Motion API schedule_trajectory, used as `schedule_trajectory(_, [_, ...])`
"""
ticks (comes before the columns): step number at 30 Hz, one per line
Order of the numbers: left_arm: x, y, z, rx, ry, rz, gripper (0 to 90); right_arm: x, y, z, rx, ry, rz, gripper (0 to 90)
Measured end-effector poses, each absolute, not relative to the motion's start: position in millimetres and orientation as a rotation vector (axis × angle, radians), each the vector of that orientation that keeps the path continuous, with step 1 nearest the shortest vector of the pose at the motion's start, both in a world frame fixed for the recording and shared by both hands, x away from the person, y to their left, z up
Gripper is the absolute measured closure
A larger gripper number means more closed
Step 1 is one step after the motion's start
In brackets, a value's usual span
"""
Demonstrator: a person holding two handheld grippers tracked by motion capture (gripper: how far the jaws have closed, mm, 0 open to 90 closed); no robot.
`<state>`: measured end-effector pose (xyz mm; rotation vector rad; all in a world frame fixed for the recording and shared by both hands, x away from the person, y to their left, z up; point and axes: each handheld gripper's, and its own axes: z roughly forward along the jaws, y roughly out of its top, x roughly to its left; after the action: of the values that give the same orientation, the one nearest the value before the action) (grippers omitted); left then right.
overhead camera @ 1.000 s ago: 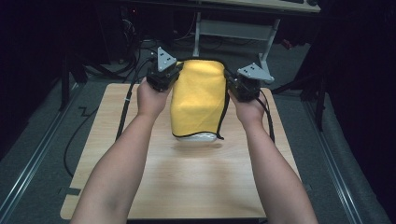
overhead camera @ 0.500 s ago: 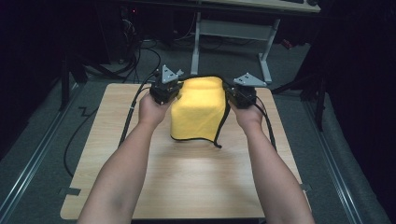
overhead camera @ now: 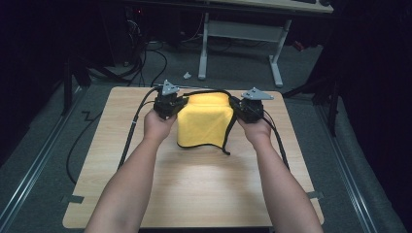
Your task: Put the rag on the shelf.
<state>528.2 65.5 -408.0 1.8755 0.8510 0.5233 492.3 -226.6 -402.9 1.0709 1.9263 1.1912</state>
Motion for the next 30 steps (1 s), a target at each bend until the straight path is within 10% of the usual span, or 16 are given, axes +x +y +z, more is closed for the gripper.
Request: schedule_trajectory(30, [523.8, 74.6, -454.2, 1.851, 0.958, 0.365, 80.1, 491.3, -232.8, -437.6, 1.212, 1.958, 1.247, 82.5])
